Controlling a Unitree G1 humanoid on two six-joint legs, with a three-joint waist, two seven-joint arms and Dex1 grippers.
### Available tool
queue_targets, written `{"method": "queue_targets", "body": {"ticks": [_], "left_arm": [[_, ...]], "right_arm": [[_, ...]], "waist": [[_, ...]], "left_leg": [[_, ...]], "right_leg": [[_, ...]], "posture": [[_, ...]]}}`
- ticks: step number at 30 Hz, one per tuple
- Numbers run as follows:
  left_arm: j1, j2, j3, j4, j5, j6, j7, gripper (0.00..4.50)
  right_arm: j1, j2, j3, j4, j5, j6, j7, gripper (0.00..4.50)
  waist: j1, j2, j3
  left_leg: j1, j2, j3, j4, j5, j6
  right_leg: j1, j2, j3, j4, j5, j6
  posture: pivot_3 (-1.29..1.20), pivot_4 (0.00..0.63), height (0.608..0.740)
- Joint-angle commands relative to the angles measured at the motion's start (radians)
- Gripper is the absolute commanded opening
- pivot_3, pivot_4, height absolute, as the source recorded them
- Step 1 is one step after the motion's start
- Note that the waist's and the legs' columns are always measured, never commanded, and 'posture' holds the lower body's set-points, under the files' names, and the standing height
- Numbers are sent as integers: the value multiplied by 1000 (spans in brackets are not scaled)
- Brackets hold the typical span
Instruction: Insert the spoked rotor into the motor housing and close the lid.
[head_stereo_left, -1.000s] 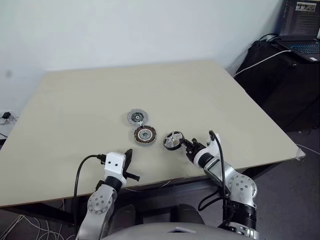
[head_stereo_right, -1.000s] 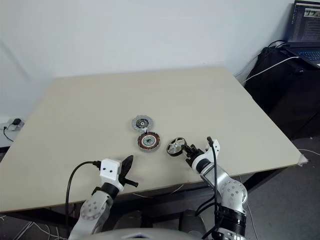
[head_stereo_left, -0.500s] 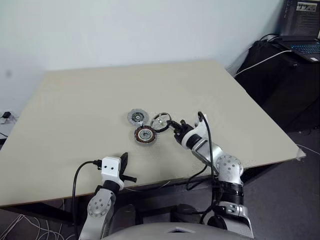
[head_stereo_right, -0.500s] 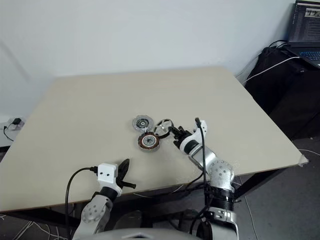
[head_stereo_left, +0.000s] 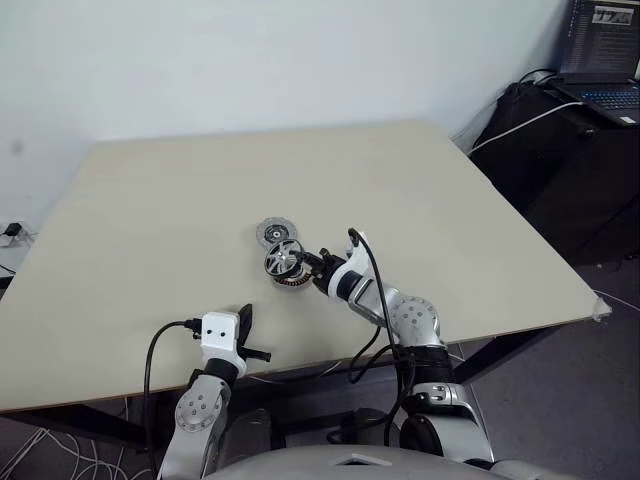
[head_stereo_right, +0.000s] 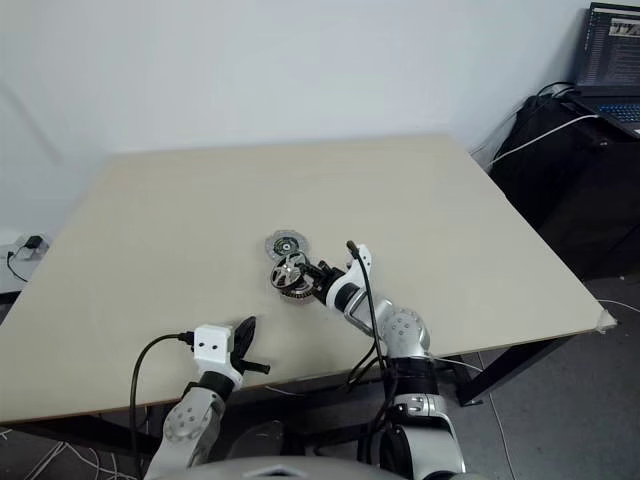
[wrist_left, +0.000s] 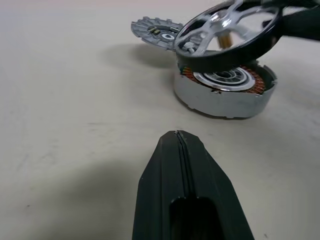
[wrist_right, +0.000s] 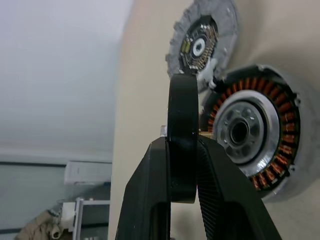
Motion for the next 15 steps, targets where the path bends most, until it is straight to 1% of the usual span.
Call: {"method": "queue_targets", "body": {"ticks": [1, 9, 15], "left_arm": [[-3, 0, -7, -32, -6, -11, -14, 0], [-4, -5, -13, -45, -3, 5, -22, 0], [1, -6, -22, -39, 0, 7, -24, 0]], "right_arm": [[-29, 63, -14, 8, -5, -21, 26, 406], [-45, 58, -23, 45, -24, -45, 44, 406], [-53, 59, -52, 44, -4, -46, 43, 406]], "waist": [[0, 0, 0], [1, 0, 0], [1, 0, 0]], "left_leg": [[0, 0, 0, 0, 0, 0], [0, 0, 0, 0, 0, 0], [0, 0, 0, 0, 0, 0]], "right_leg": [[0, 0, 0, 0, 0, 0], [0, -1, 0, 0, 0, 0], [0, -2, 0, 0, 0, 0]], "posture": [[0, 0, 740], [0, 0, 740], [0, 0, 740]]}}
